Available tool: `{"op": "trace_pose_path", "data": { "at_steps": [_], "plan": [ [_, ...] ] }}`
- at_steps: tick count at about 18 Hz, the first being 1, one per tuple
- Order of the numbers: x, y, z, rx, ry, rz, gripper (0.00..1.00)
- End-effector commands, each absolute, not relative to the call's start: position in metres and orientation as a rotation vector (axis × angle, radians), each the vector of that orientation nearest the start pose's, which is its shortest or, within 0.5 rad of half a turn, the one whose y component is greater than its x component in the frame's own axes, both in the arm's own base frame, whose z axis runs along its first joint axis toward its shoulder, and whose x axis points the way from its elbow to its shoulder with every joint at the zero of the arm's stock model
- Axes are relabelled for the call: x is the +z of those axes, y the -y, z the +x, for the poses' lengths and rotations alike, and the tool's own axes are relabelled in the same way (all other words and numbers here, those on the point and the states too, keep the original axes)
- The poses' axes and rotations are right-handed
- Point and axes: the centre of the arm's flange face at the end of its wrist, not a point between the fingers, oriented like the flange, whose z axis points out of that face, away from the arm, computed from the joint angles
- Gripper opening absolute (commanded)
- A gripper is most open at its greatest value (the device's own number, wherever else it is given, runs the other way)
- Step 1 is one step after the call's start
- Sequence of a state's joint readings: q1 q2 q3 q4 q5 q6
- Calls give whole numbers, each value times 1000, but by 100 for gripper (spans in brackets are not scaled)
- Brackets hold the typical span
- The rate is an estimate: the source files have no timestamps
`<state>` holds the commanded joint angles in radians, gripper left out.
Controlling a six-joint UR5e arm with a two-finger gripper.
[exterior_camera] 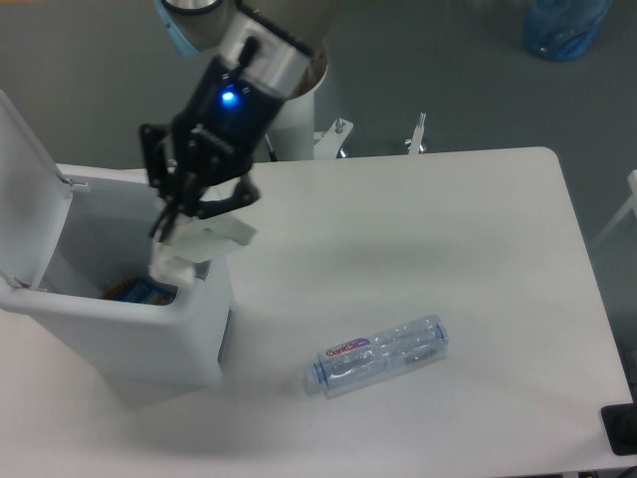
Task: Place the trash in the trash can
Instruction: 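Carry the white piece over the trash can opening, then open the gripper to drop the white piece into the can, then move the open gripper back over the clear water bottle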
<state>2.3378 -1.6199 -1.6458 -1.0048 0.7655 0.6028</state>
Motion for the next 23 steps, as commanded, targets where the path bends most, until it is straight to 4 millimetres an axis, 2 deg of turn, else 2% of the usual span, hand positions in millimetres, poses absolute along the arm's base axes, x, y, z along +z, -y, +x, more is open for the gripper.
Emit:
{"op": "trace_pose_path", "data": {
  "at_steps": [1, 2, 3, 5, 6, 7, 11, 13, 15, 16, 18, 23],
  "plan": [
    [514, -524, -218, -432, -30, -2288, 0],
    [509, -524, -217, -435, -36, -2291, 8],
    [509, -524, -215, -435, -45, -2290, 32],
    [508, -525, -216, -422, -69, -2286, 65],
    [509, -525, -216, -420, -68, -2287, 91],
    [510, -524, -215, -412, -68, -2290, 100],
    [514, -521, -225, -382, -57, -2290, 100],
    [520, -509, -254, -339, -7, -2278, 100],
    [525, -507, -271, -297, -29, -2269, 100],
    [521, -506, -287, -279, -23, -2270, 100],
    [506, -508, -323, -254, -4, -2291, 100],
    [453, -510, -381, 19, -76, -2562, 100]
  ]
}}
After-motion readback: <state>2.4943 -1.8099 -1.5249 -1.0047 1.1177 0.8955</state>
